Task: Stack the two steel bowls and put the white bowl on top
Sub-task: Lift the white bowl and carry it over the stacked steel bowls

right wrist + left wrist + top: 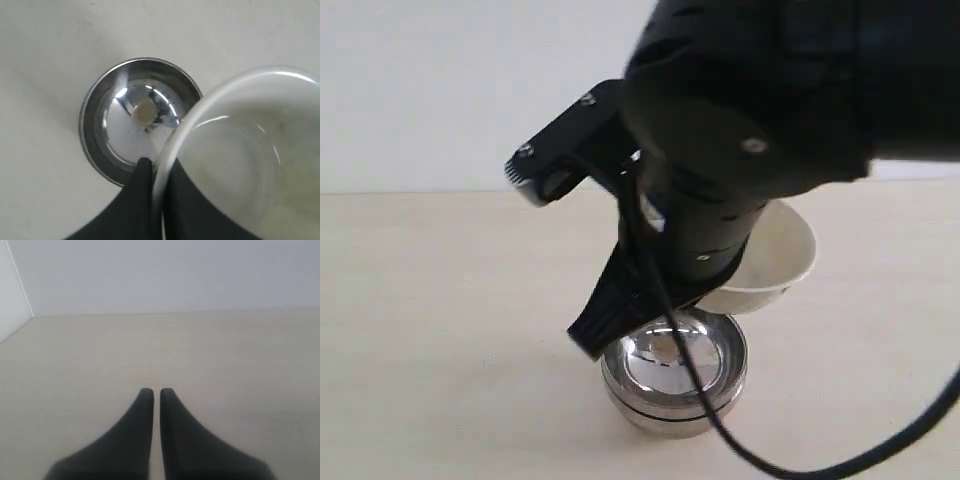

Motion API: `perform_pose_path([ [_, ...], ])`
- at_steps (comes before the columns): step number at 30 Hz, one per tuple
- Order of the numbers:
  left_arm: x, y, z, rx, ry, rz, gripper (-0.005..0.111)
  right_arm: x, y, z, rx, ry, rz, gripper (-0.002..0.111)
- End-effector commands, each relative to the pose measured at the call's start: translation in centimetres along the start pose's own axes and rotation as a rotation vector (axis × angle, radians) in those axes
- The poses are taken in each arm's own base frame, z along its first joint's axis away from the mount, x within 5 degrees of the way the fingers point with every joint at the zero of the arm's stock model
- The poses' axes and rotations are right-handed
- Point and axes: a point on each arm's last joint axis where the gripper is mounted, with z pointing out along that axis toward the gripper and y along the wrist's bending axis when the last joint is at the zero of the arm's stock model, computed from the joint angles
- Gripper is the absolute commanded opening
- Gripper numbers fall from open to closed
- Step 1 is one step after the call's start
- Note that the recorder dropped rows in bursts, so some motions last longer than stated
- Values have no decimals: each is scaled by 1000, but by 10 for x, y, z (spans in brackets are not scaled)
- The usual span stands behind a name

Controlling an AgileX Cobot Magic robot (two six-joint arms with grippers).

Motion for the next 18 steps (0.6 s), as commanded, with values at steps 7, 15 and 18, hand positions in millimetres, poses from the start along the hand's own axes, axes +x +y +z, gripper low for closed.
perform_pose_path([
  [7, 1, 0, 0, 0, -3, -14, 4, 57, -58, -7, 31, 35, 216, 0],
  [15, 1, 0, 0, 0, -3, -14, 4, 63, -54, 10, -47, -42, 297, 0],
  [18, 1, 0, 0, 0, -3, -14, 4, 49, -44, 12, -168, -175, 340, 0],
])
